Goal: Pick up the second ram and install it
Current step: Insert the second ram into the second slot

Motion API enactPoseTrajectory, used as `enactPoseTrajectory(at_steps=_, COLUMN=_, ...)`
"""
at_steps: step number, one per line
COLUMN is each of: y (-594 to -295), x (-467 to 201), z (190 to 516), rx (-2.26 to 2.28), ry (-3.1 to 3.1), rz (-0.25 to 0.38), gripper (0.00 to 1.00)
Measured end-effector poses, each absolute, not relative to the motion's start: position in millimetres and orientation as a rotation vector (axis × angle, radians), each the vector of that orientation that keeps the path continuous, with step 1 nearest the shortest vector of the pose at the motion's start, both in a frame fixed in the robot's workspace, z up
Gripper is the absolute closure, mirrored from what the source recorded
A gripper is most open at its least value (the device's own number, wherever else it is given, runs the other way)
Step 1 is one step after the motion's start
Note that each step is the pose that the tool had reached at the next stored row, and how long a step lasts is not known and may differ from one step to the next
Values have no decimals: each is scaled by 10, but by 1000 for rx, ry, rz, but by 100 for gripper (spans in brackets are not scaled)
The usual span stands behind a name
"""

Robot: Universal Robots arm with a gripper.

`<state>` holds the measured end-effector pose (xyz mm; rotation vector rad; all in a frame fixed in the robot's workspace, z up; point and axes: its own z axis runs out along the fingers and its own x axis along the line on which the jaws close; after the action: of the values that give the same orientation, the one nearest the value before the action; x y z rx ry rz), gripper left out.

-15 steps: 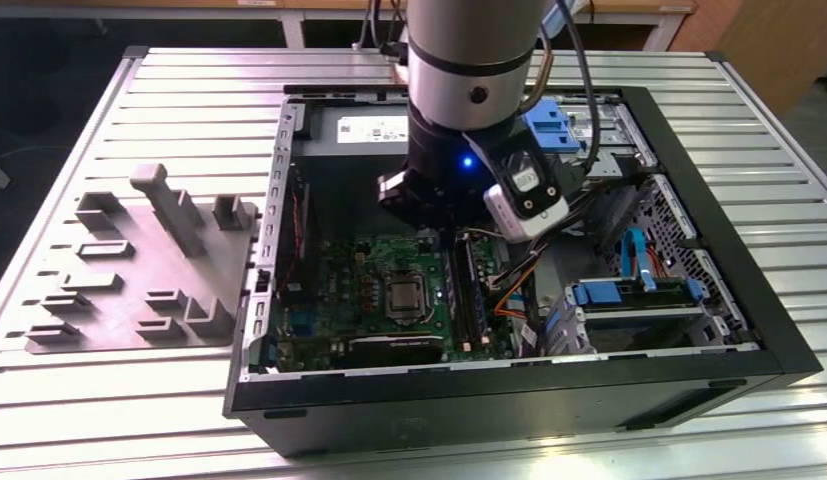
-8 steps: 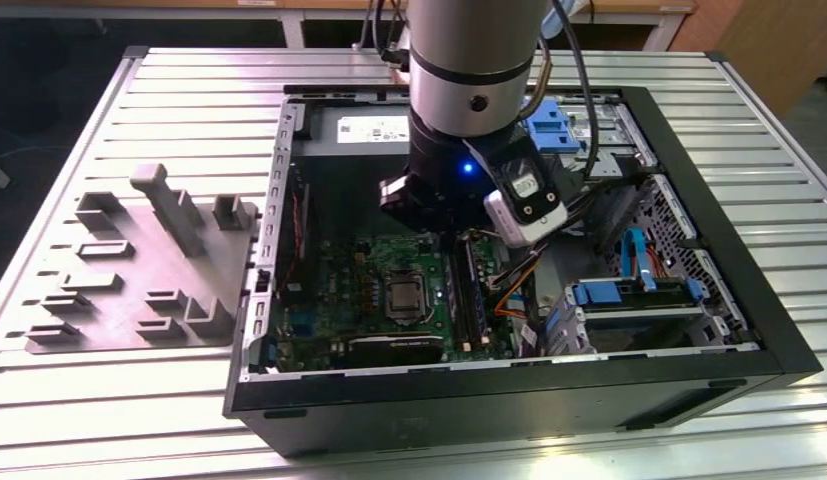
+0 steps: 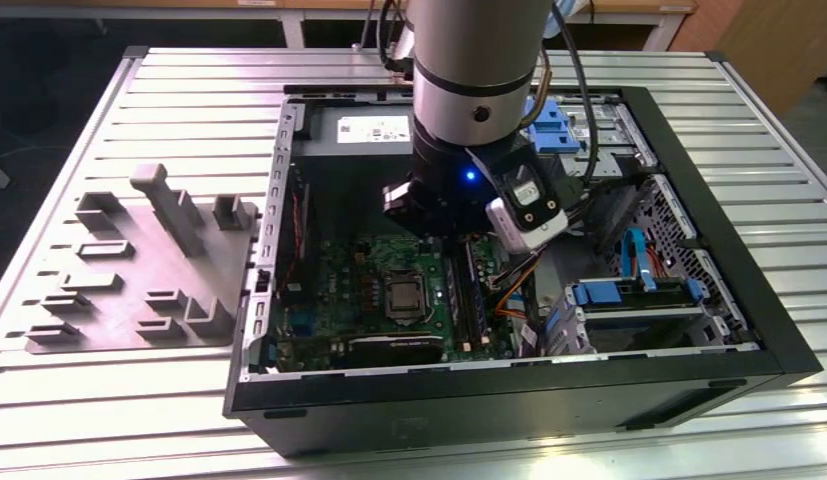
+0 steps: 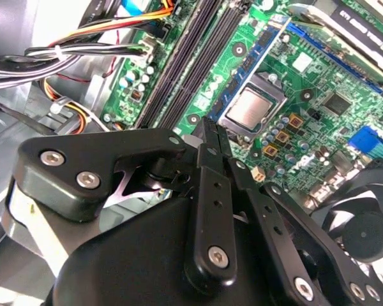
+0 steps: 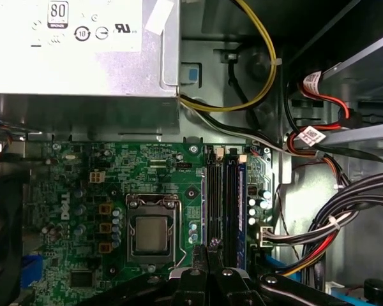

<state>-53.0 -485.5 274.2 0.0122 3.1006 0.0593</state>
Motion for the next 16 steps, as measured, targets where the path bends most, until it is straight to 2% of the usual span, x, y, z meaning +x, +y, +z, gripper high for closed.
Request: enactPoseTrajectory(at_steps=16, y=-4855, x=-518, z=2707, rx=12, ry=3099, rz=75, gripper=89)
